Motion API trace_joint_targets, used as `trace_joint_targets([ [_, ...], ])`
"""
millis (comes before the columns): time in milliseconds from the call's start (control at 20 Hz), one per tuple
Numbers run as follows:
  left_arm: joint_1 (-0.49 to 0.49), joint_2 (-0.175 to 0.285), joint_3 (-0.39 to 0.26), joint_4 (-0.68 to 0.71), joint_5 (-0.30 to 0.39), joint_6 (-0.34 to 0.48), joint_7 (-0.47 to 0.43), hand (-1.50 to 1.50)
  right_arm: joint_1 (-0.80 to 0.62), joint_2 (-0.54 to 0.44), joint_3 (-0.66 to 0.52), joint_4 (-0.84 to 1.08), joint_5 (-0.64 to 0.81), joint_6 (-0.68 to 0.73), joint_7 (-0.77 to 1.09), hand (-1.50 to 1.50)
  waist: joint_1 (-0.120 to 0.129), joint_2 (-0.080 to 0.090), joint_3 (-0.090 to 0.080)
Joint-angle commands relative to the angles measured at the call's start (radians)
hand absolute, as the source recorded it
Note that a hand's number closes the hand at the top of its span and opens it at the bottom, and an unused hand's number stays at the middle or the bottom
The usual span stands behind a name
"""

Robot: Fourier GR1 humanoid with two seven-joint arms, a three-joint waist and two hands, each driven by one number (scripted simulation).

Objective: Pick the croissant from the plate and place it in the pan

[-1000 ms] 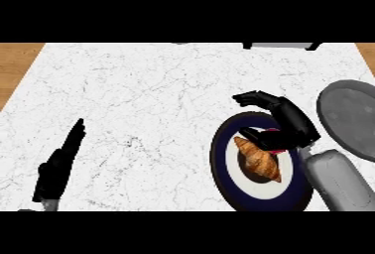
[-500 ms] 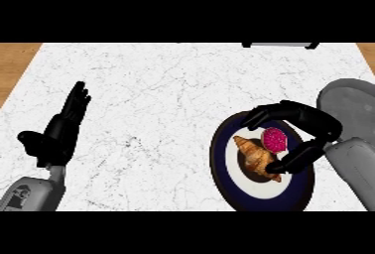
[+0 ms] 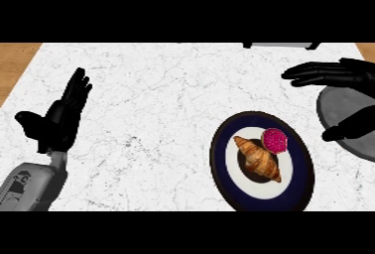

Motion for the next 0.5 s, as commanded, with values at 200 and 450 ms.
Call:
trace_joint_targets([
  [200,0.0,0.012,0.033,-0.013,0.01,-0.014,0.027,0.0,-0.185,-0.066,0.077,0.039,0.084,0.153,-0.155,-1.5,-0.005,-0.011,-0.003],
  [450,-0.039,-0.023,0.034,0.061,-0.015,-0.013,0.011,0.0,-0.209,0.037,0.136,0.018,0.148,0.034,-0.116,-1.5,-0.022,-0.01,-0.004],
])
